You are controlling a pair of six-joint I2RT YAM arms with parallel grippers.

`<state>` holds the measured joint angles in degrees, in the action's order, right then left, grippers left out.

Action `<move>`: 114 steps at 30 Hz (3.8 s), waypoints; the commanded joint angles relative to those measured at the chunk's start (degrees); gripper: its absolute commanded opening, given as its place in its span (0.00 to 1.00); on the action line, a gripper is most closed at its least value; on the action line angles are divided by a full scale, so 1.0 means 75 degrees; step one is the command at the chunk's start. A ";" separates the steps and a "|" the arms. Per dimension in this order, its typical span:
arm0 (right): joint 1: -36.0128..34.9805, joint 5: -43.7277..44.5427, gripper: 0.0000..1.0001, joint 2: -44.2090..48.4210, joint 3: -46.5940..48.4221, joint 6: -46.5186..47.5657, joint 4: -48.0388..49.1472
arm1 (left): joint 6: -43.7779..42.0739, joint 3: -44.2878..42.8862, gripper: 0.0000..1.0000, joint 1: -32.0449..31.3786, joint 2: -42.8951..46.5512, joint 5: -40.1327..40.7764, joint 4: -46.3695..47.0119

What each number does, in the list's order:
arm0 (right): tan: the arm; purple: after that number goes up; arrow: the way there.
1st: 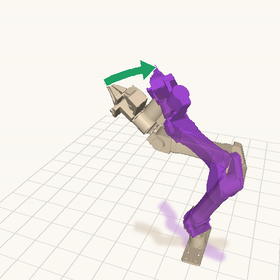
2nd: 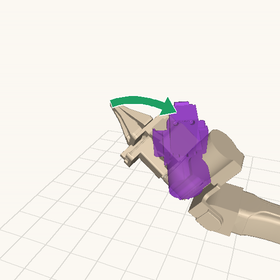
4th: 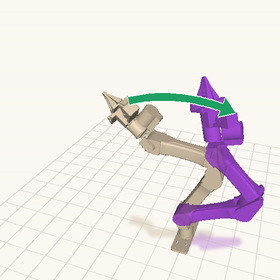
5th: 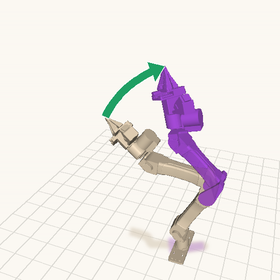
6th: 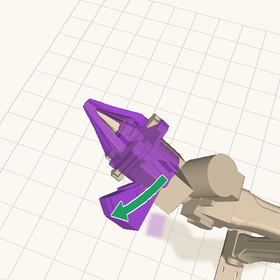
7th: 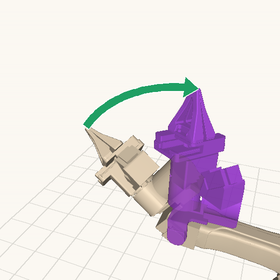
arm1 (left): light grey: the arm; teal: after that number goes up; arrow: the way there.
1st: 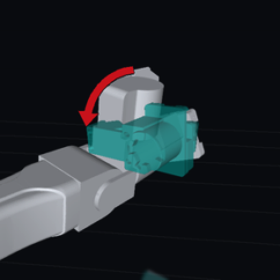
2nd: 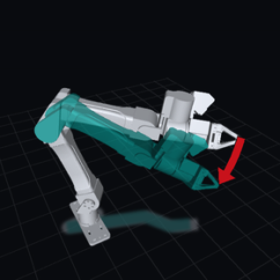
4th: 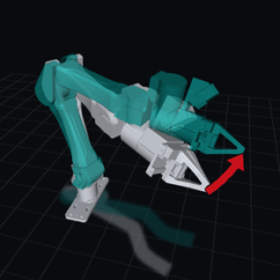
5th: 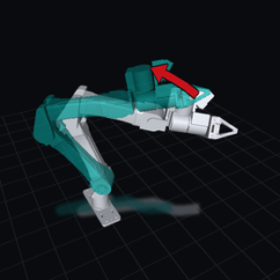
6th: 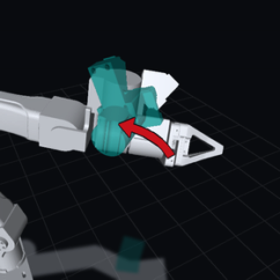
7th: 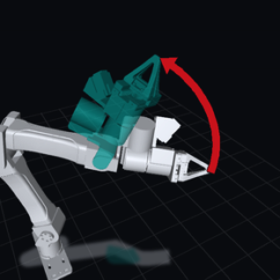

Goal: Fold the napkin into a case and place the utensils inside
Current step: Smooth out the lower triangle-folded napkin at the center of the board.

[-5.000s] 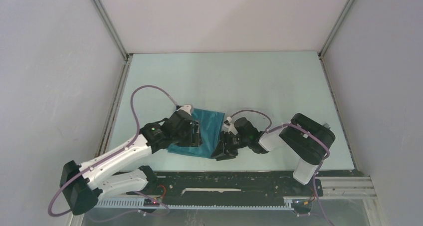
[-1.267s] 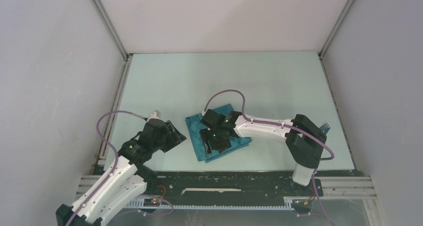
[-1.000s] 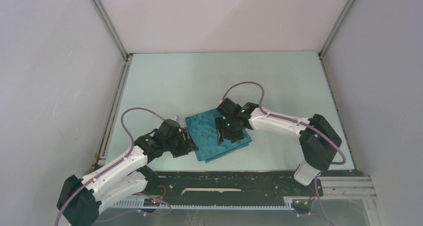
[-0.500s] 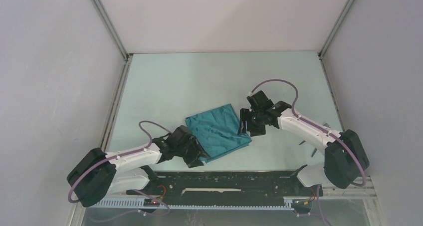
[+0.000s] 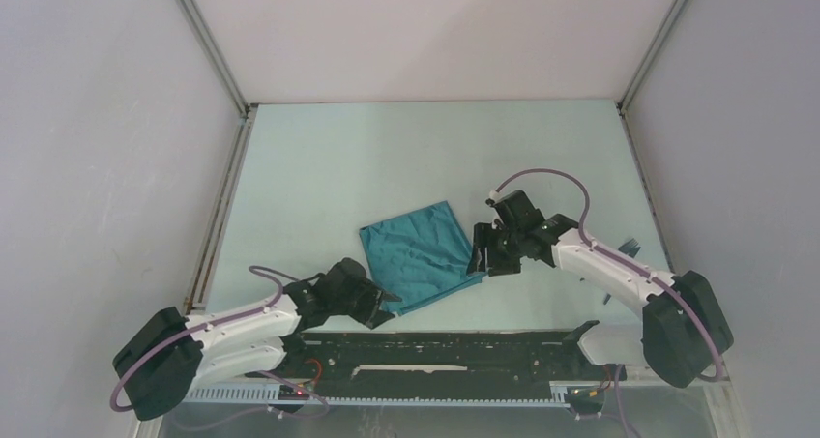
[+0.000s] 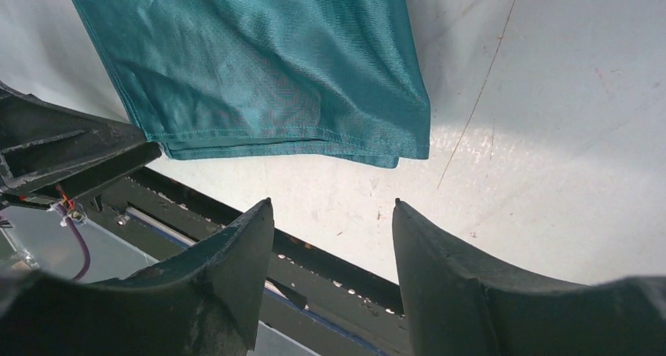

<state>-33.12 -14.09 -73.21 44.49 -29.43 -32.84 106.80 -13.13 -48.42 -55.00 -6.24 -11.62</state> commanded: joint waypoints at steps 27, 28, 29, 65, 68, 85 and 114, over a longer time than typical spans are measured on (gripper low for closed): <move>0.0479 -0.0570 0.58 0.0887 -0.0453 0.0373 0.0458 | 0.1532 -0.0291 0.14 -0.0633 -0.0792 0.0531 -0.0402; 0.0475 -0.0571 0.58 0.0872 -0.0467 0.0362 0.0491 | 0.1477 -0.0335 0.12 -0.0633 -0.0658 0.0597 -0.0588; 0.0479 -0.0580 0.58 0.0853 -0.0471 0.0351 0.0519 | 0.1440 -0.0372 0.12 -0.0635 -0.0531 0.0669 -0.0757; -0.4183 0.1544 0.70 -0.3973 0.4426 -0.2070 -0.0945 | -0.7196 -0.4209 0.82 0.1306 0.5014 0.5397 -0.5892; -0.4486 0.1730 0.66 -0.4835 0.5560 -0.1934 -0.1696 | -0.7887 -0.4805 0.82 0.1311 0.5141 0.5973 -0.5988; -0.4782 0.1803 0.68 -0.7195 0.8325 -0.1539 -0.3616 | -0.8472 -0.4976 0.81 0.1311 0.5808 0.6154 -0.5815; -0.5093 0.4006 0.17 -0.7784 0.7821 -0.1401 -0.3323 | -0.8321 -0.4805 0.80 0.1309 0.5804 0.5969 -0.5779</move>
<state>-70.83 8.08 -130.89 106.76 -40.34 -59.92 44.51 -50.13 -38.98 -10.96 38.39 -55.66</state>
